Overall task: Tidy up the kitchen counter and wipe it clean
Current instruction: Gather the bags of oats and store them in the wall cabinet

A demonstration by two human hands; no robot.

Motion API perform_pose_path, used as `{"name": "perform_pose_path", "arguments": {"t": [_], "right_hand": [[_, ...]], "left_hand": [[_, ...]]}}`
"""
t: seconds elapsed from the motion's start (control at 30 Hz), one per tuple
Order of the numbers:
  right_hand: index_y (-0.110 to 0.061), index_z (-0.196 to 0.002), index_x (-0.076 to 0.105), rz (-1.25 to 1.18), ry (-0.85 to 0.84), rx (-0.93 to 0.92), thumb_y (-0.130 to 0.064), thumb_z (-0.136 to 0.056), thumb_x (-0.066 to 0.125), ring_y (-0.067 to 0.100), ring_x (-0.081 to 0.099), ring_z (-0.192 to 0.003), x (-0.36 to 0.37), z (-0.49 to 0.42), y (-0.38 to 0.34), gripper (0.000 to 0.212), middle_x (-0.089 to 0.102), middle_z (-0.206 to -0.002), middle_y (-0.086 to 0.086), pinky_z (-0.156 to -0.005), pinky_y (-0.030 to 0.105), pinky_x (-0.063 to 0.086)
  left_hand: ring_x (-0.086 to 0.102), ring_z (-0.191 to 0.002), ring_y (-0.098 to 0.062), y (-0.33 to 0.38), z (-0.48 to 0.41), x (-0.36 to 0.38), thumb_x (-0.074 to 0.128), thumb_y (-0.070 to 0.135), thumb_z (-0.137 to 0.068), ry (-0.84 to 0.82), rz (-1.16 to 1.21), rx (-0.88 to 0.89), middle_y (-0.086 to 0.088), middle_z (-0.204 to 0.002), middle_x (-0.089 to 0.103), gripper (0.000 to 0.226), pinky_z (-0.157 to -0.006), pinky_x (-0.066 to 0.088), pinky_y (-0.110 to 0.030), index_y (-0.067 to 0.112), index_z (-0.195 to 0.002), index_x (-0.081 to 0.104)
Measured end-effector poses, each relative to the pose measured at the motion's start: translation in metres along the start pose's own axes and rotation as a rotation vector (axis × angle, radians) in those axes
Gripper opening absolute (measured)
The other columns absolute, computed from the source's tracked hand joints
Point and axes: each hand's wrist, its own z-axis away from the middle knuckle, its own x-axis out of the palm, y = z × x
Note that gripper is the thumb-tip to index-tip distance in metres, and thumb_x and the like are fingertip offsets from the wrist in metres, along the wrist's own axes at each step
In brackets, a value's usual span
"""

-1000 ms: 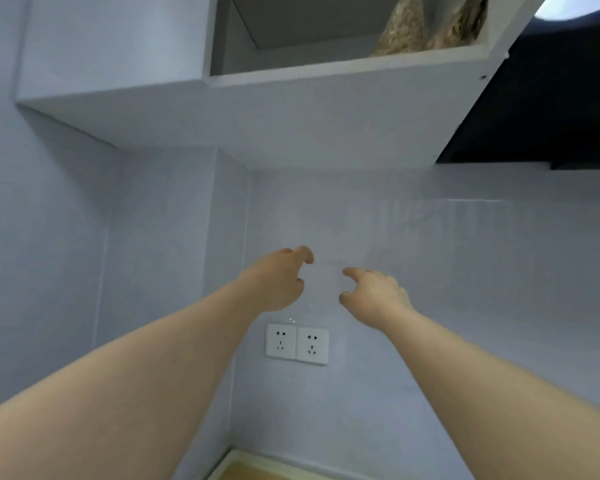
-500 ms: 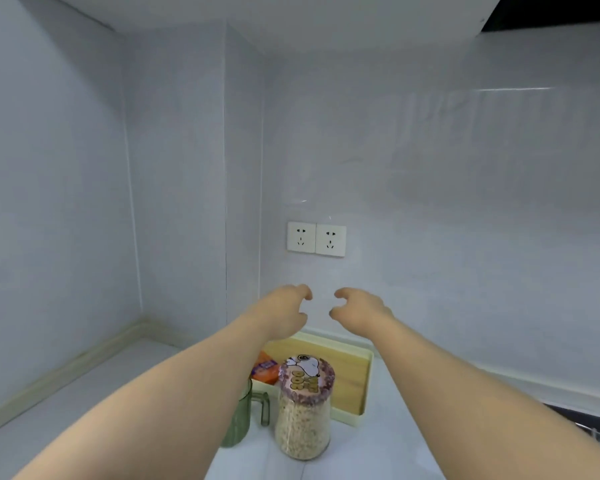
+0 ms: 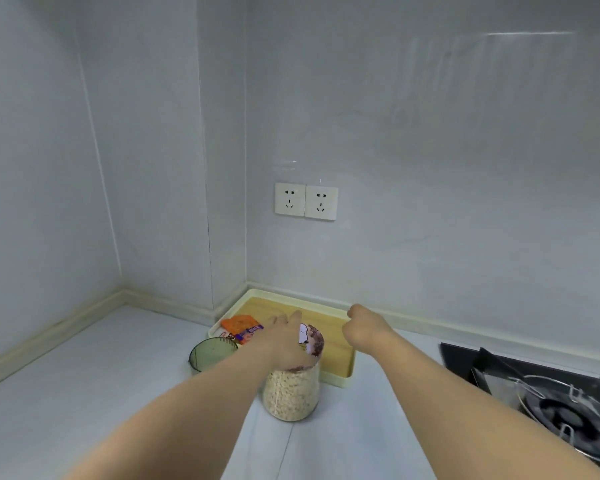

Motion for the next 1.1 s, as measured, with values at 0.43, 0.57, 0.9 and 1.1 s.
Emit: {"name": "perform_pose_path", "arguments": {"t": [0.43,0.57,0.9,1.1], "right_hand": [[-0.013,-0.134,0.04,-0.051,-0.117,0.099,-0.018,-0.089,0.044,0.026,0.041,-0.128,0.009,-0.043,0.022,0.046,0.046,-0.136,0.008,-0.109,0.038,0.033],[-0.018,-0.075,0.045,-0.052,-0.109,0.099,-0.017,-0.081,0.046,0.027,0.047,-0.094,0.017,-0.053,0.021,0.006,0.047,-0.081,0.001,-0.081,0.033,0.034],[-0.005,-0.131,0.047,-0.065,-0.061,-0.034,-0.015,-0.089,0.053,0.029,0.049,-0.122,-0.035,-0.05,-0.022,0.044,0.049,-0.136,0.011,-0.103,0.037,0.041],[-0.015,-0.148,0.02,-0.282,-0.206,-0.298,-0.019,-0.08,0.071,0.025,0.033,-0.137,-0.078,-0.017,-0.068,0.085,0.032,-0.15,0.007,-0.107,0.034,0.031]], "left_hand": [[0.016,-0.137,-0.033,0.007,-0.039,0.019,0.068,0.047,-0.069,-0.101,-0.085,-0.174,-0.012,-0.144,0.019,0.107,-0.102,0.034,-0.042,0.029,-0.148,-0.001],[0.027,-0.127,-0.034,0.006,-0.044,0.02,0.068,0.043,-0.063,-0.066,-0.057,-0.183,-0.012,-0.131,0.031,0.106,-0.103,0.035,-0.049,0.037,-0.144,0.001],[0.037,-0.123,-0.033,0.003,-0.036,-0.057,0.078,0.036,-0.057,0.184,0.224,-0.145,-0.012,-0.13,0.037,0.109,-0.092,0.039,-0.037,0.04,-0.142,0.009],[0.046,-0.114,-0.034,0.016,-0.012,-0.147,0.08,0.038,-0.05,0.419,0.393,-0.03,-0.014,-0.124,0.042,0.109,-0.094,0.046,-0.045,0.043,-0.138,0.015]]}}
